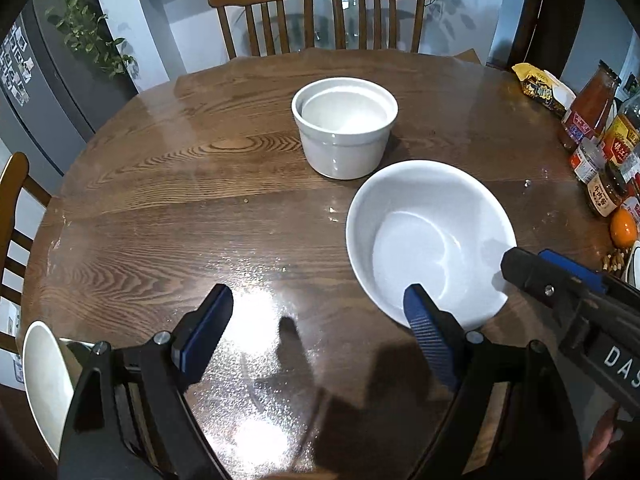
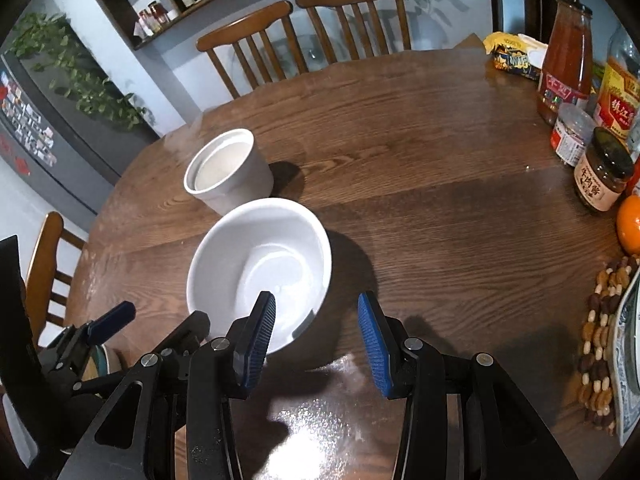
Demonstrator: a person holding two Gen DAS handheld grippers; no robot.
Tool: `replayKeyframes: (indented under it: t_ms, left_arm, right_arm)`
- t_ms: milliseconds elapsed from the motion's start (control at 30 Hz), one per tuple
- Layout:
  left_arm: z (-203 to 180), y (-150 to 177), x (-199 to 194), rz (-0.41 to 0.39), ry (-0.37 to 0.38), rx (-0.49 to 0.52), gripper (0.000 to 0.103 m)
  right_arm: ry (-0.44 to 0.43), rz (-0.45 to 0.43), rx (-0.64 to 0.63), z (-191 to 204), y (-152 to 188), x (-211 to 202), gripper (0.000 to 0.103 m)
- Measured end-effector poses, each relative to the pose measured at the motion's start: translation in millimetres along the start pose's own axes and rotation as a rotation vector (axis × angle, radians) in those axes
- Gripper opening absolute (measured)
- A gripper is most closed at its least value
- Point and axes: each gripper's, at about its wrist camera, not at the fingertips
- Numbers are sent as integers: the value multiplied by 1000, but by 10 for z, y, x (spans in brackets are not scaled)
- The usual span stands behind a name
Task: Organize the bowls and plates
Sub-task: 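Move both grippers to the smaller white bowl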
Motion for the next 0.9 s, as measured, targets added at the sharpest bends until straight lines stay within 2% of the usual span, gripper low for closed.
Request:
replayKeyframes:
  t_ms: [400, 533, 900]
  left_arm:
    - [-64, -37, 170, 36, 27, 9, 86]
    - [-26, -68, 152, 25, 48, -9, 86]
    - [10, -42, 92, 1, 46, -13, 86]
  right_arm:
    - [-9, 34, 31, -102, -56, 198, 44]
    - [-17, 23, 28, -84, -81, 177, 44]
    - [-8, 8, 18, -54, -82, 137, 44]
Point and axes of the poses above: each gripper's, at about its wrist camera, not at the fingertips, and x roughly the way its jaws point, z to its left, y to its underside, and after that the axes turned 13 degrees about -y, right-handed
